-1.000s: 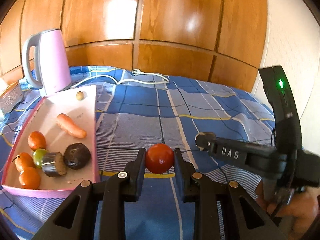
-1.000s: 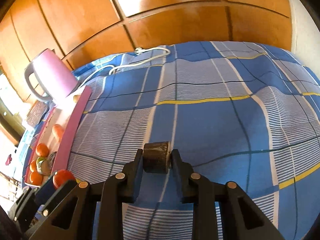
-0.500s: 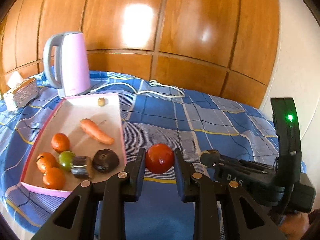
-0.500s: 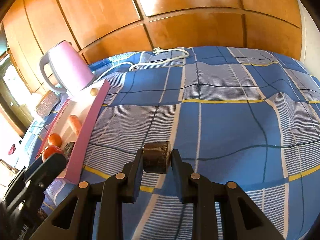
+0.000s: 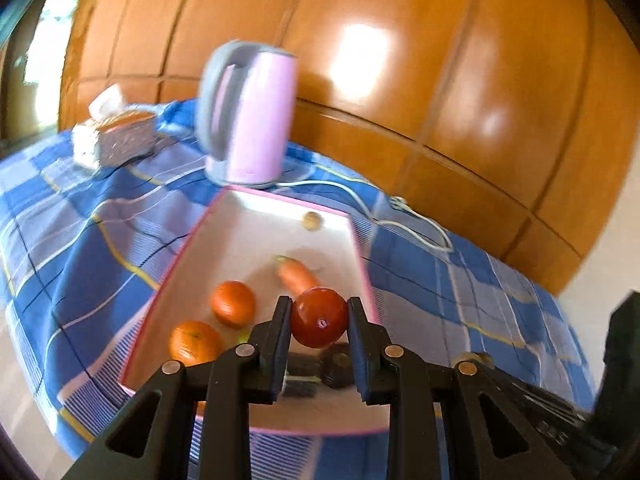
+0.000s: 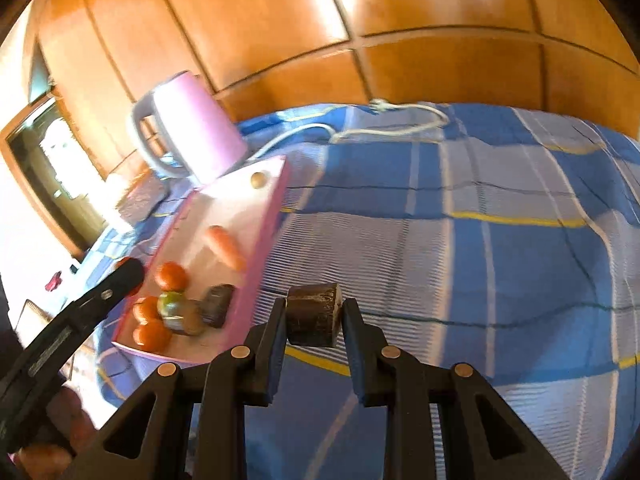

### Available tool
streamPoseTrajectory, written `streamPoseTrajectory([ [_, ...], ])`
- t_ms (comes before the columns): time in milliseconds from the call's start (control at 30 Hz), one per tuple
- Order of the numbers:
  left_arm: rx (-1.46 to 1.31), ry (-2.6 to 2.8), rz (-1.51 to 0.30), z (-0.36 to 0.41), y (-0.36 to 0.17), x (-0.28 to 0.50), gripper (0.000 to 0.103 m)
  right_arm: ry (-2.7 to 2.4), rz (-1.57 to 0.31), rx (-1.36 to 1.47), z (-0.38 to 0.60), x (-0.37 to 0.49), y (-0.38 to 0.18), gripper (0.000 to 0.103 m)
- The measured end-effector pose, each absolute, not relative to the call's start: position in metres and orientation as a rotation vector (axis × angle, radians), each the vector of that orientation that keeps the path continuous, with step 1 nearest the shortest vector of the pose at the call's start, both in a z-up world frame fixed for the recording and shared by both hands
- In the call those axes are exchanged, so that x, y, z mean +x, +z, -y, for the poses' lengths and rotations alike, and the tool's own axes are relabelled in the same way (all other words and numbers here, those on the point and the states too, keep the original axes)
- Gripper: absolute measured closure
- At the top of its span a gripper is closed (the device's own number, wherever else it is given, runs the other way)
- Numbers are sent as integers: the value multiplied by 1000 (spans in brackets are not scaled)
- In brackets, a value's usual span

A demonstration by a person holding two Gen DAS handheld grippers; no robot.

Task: Organize fruits
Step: 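Lower the tomato and slice into the tray and open both tools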

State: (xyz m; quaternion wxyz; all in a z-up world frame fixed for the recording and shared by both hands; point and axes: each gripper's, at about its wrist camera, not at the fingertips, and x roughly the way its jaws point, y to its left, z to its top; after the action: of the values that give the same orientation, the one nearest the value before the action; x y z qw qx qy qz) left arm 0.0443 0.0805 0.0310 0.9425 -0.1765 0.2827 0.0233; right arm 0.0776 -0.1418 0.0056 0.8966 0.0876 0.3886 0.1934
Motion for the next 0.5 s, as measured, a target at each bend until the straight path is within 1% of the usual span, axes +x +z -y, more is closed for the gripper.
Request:
streamPoseTrajectory([
  [200,-413,79,-573,-105,28,56,76,480,-807,155,108,92,16,76],
  [500,-358,112,-546,-99,23,69,76,535,-812,155,73,116,24,76],
])
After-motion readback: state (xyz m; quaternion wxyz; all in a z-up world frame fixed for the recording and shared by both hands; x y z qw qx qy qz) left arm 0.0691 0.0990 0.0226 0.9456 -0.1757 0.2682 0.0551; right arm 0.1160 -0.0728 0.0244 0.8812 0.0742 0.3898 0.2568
